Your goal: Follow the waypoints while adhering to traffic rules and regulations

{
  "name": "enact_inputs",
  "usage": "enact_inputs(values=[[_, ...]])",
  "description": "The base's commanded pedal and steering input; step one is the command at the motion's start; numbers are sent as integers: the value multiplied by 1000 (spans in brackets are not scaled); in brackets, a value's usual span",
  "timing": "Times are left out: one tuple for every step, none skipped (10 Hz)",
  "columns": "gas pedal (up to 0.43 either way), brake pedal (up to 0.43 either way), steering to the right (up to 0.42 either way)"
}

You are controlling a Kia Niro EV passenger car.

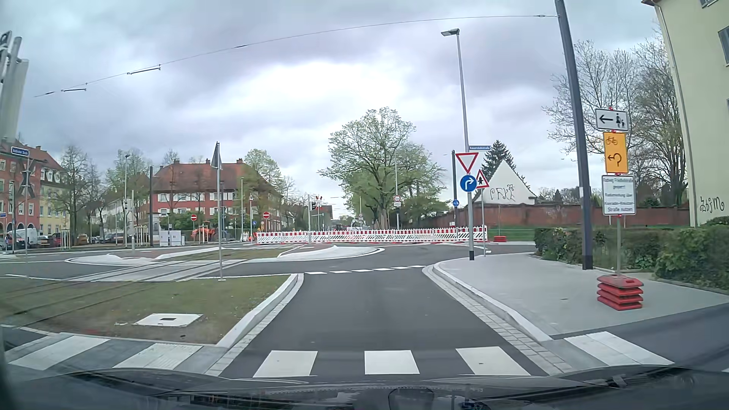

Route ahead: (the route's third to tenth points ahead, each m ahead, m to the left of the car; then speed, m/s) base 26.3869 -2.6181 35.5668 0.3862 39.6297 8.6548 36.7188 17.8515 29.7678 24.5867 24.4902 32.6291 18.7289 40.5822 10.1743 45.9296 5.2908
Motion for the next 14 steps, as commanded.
enact_inputs(values=[[39, 0, -55], [39, 0, -55], [39, 0, -55], [39, 0, -54], [39, 0, -51], [47, 0, -49], [59, 0, -48], [59, 0, -48], [59, 0, -43], [59, 0, -32], [59, 0, -24], [59, 0, -15], [59, 0, -9], [59, 0, -2]])
